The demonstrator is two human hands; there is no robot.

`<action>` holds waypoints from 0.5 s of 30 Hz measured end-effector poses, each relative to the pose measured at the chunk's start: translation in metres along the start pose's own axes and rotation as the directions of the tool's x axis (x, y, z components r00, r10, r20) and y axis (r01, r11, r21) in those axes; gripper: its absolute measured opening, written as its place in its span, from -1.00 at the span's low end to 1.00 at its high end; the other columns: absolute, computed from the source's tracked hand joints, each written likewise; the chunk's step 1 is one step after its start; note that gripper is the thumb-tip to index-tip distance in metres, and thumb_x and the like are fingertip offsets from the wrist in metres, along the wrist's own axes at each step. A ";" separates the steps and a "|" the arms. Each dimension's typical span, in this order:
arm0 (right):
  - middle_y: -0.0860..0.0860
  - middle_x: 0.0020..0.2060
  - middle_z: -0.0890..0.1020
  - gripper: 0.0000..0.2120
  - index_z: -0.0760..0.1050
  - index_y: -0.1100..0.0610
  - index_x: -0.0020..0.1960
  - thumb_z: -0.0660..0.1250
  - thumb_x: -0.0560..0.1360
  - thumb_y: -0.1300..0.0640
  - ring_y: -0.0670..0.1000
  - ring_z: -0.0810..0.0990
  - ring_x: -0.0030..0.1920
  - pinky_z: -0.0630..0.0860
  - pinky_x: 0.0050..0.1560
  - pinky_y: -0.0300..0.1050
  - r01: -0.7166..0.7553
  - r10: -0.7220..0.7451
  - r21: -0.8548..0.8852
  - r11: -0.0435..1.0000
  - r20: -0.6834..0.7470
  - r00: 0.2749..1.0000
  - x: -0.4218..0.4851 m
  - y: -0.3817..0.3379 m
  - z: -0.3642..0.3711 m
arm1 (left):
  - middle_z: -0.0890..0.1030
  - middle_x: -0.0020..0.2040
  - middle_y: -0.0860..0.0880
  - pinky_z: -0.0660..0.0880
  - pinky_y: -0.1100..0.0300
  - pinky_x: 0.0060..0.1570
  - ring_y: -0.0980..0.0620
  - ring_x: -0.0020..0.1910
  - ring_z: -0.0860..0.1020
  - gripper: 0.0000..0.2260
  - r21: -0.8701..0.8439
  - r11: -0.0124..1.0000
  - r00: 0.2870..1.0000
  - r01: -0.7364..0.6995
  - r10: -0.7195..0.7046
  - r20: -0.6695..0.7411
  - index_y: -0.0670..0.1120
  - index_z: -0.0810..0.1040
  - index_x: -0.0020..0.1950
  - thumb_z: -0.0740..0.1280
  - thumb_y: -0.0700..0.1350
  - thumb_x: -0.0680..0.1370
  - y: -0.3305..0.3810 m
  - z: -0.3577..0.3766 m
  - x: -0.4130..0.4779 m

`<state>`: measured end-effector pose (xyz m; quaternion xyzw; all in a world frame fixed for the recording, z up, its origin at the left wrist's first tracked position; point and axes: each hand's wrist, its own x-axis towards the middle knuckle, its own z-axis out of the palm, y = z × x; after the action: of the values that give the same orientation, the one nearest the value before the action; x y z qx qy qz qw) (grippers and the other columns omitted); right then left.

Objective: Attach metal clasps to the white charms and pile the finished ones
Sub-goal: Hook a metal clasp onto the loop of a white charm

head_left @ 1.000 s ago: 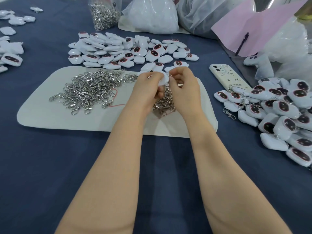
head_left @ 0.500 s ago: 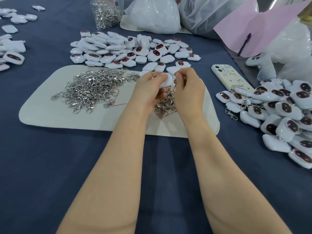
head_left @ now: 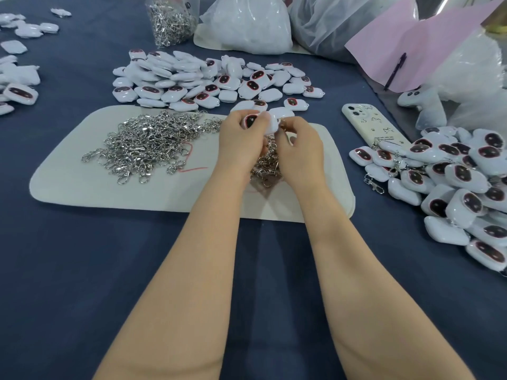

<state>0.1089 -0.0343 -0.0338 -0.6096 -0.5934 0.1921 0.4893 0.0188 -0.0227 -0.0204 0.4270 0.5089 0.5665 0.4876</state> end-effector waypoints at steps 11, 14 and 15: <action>-0.21 -0.24 0.54 -0.92 0.47 0.02 -0.06 0.25 0.56 0.19 -0.18 0.52 -0.15 0.39 -0.12 -0.47 -0.024 0.027 0.138 0.990 -0.018 0.999 0.001 0.000 0.000 | 0.53 -0.42 -0.08 0.29 0.42 -0.64 0.21 -0.66 0.32 -0.98 -0.505 0.763 0.914 0.403 -0.359 0.187 -0.21 0.40 -0.02 0.23 -0.26 0.58 0.001 -0.006 0.003; -0.19 -0.27 0.54 -0.94 0.47 0.03 -0.08 0.25 0.56 0.15 -0.17 0.52 -0.19 0.40 -0.15 -0.42 -0.022 0.029 0.154 0.988 -0.039 0.999 0.001 0.000 -0.001 | 0.55 -0.50 -0.06 0.29 0.43 -0.64 0.21 -0.66 0.32 -0.92 -0.491 0.754 0.900 0.435 -0.375 0.222 -0.23 0.41 0.05 0.22 -0.25 0.58 0.003 -0.008 0.001; -0.18 -0.29 0.53 -0.94 0.48 0.05 -0.08 0.25 0.57 0.15 -0.16 0.51 -0.21 0.40 -0.15 -0.40 -0.009 0.015 0.139 0.990 -0.044 0.999 0.001 0.001 -0.002 | 0.55 -0.48 -0.05 0.29 0.43 -0.64 0.21 -0.66 0.32 -0.93 -0.478 0.766 0.903 0.430 -0.373 0.216 -0.23 0.42 0.03 0.22 -0.25 0.58 0.004 -0.008 0.000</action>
<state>0.1114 -0.0339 -0.0329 -0.5819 -0.5637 0.2221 0.5425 0.0106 -0.0236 -0.0178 0.1920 0.3910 0.5399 0.7203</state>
